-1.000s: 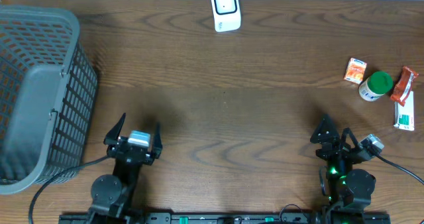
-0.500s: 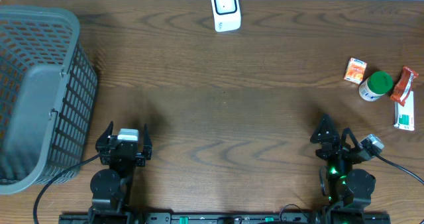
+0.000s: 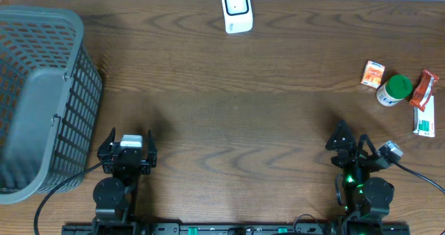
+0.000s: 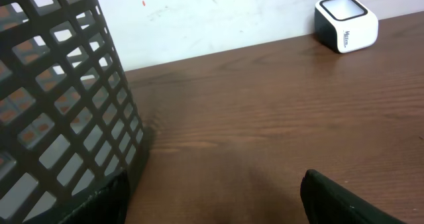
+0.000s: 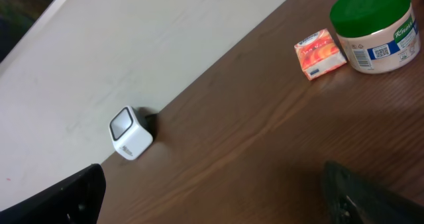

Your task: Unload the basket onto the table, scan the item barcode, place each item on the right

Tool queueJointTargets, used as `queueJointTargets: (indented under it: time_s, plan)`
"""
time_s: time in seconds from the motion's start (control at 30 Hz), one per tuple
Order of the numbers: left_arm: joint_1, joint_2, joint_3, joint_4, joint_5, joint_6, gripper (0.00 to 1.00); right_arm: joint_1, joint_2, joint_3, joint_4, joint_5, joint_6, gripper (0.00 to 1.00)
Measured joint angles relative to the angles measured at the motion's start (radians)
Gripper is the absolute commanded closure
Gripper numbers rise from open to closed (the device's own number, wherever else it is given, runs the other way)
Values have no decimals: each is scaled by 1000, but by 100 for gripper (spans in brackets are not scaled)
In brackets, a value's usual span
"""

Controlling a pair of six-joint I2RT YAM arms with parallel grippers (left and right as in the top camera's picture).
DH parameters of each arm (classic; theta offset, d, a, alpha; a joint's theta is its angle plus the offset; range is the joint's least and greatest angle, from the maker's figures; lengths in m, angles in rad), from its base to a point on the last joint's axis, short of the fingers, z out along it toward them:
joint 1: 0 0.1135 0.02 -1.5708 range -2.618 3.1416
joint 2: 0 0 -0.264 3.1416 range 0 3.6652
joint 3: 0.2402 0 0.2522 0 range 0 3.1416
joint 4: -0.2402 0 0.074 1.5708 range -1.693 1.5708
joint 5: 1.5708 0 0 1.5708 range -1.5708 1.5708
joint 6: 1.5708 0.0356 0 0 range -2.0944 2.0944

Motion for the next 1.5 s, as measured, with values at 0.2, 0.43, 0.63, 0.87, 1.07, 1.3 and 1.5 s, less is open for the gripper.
queueJointTargets:
  time_s: [0.2,0.43,0.63,0.87,1.07,1.3,1.5]
  plan:
    - [0,0,0,0,0,0,17,0,0,0,0,0,0,1]
    - [0,0,0,0,0,0,17,0,0,0,0,0,0,1]
    - [0,0,0,0,0,0,17,0,0,0,0,0,-1,1]
    - [0,0,0,0,0,0,17,0,-44,0,-2,-5,-319,1]
    - [0,0,0,0,0,0,17,-14,-56,0,-2,-11,-510,1]
    - [1,0,0,0,0,0,17,-18,-56,0,-2,-11,-589,1]
    - [1,0,0,0,0,0,17,-18,-56,0,-2,-11,-632,1]
